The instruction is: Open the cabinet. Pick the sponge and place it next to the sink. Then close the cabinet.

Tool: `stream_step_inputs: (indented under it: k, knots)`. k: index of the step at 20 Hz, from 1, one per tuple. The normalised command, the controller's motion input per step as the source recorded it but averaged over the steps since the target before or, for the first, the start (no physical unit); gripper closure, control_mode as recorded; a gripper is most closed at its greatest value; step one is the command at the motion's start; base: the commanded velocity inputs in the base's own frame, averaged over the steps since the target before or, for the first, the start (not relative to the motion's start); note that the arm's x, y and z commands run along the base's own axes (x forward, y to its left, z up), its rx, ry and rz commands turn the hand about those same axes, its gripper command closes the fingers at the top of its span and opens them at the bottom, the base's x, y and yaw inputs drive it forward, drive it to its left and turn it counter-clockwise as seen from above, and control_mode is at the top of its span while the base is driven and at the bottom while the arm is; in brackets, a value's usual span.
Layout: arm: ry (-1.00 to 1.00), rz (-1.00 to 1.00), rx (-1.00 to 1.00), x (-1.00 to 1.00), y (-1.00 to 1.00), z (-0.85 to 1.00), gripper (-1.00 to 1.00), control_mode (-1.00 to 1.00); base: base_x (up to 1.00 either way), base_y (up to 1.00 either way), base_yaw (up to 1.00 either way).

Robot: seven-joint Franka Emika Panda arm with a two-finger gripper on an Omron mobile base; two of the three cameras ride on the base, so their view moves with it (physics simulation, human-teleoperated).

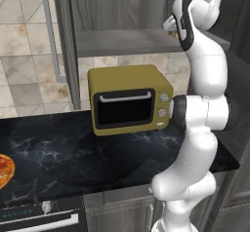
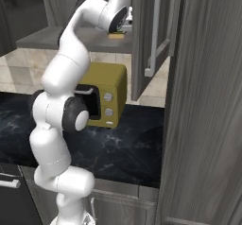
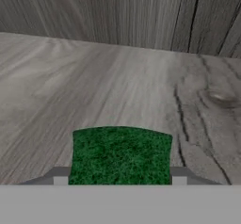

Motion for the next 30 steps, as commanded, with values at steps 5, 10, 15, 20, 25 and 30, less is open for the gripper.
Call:
stream_step_inputs:
  k: [5, 10, 15, 20, 25, 30]
  knots:
    - [-0.08, 0.01, 0.0, -0.76, 0.15, -0.02, 1.0, -1.0, 0.0, 0.0, 0.0]
    - [-0.09, 0.01, 0.0, -0.8, 0.18, 0.0, 1.0, -1.0, 0.0, 0.0, 0.0]
    - [-0.07, 0.01, 0.0, -0.83, 0.17, 0.0, 1.0, -1.0, 0.0, 0.0, 0.0]
    - [-0.03, 0.0, 0.0, -0.85, 0.16, -0.01, 1.0, -1.0, 0.0, 0.0, 0.0]
    - [0.0, 0.0, 0.0, -0.9, 0.06, -0.12, 1.0, -1.0, 0.0, 0.0, 0.0]
    - [0.04, 0.0, 0.0, -0.85, 0.09, -0.14, 1.0, -1.0, 0.0, 0.0, 0.0]
